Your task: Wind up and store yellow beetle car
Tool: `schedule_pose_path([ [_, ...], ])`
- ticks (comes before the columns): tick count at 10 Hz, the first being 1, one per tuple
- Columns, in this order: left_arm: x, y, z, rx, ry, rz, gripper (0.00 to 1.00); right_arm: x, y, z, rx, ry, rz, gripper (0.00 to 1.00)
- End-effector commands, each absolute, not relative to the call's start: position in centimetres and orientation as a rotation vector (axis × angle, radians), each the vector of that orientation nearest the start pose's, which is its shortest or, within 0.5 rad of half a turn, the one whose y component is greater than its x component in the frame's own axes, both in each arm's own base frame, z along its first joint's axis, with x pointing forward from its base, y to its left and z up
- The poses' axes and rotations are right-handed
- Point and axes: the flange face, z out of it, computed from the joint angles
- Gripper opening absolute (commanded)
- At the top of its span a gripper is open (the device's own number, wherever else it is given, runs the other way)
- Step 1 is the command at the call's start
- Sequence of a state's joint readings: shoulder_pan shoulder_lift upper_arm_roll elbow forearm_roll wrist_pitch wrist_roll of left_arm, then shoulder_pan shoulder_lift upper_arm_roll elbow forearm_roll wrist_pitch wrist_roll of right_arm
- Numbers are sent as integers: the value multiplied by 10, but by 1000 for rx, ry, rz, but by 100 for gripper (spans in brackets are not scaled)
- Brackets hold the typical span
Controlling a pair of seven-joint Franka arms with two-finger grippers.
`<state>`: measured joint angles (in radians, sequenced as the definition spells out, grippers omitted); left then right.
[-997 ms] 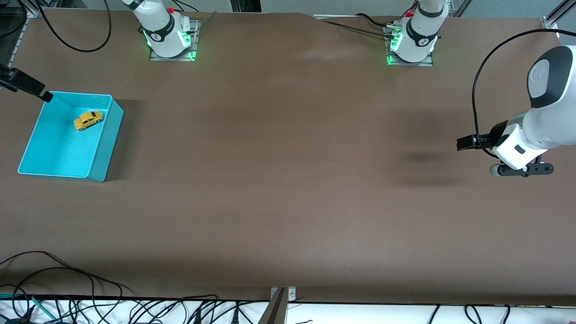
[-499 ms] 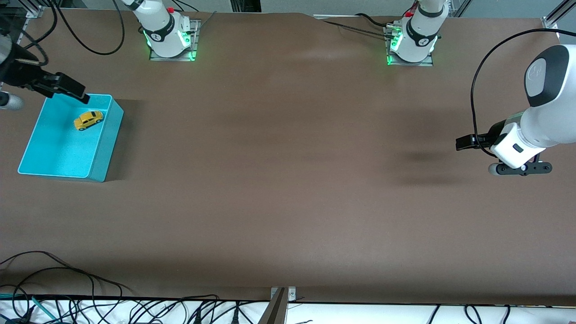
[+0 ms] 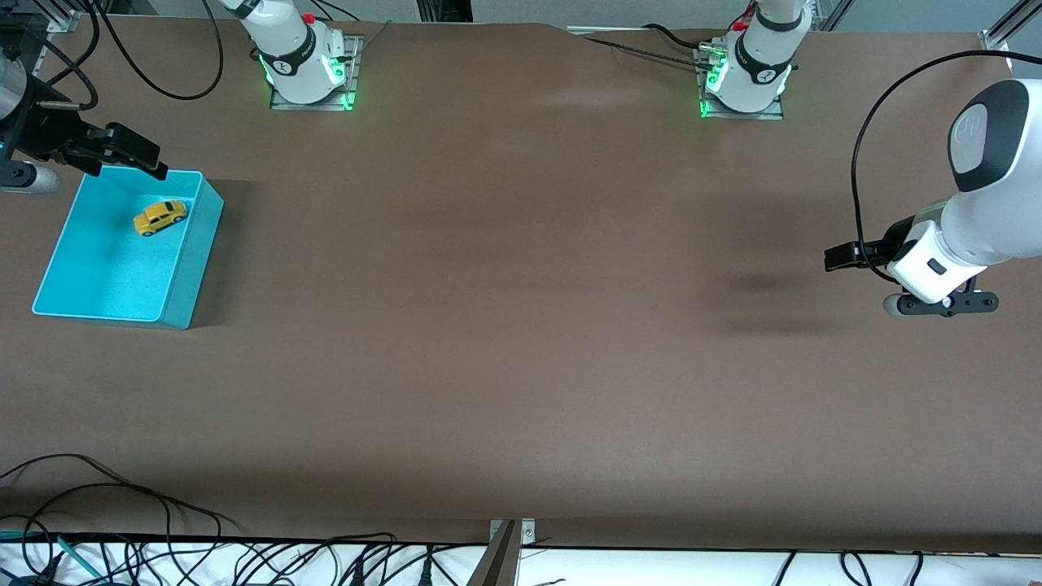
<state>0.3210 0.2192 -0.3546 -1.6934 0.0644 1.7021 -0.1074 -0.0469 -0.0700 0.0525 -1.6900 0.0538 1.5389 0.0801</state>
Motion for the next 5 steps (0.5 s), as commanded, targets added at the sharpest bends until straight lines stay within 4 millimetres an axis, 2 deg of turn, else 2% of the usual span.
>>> schedule_pose_path([
  [1,593,0,463,-3146,-70,293,100,524,6,606,-3076,110,154,100],
  [2,593,0,463,-3146,-70,293,100,524,-2,606,-3074,124,153,100],
  [5,593,1,462,-3146,-46,298,100,524,0,608,-3074,138,147,100],
])
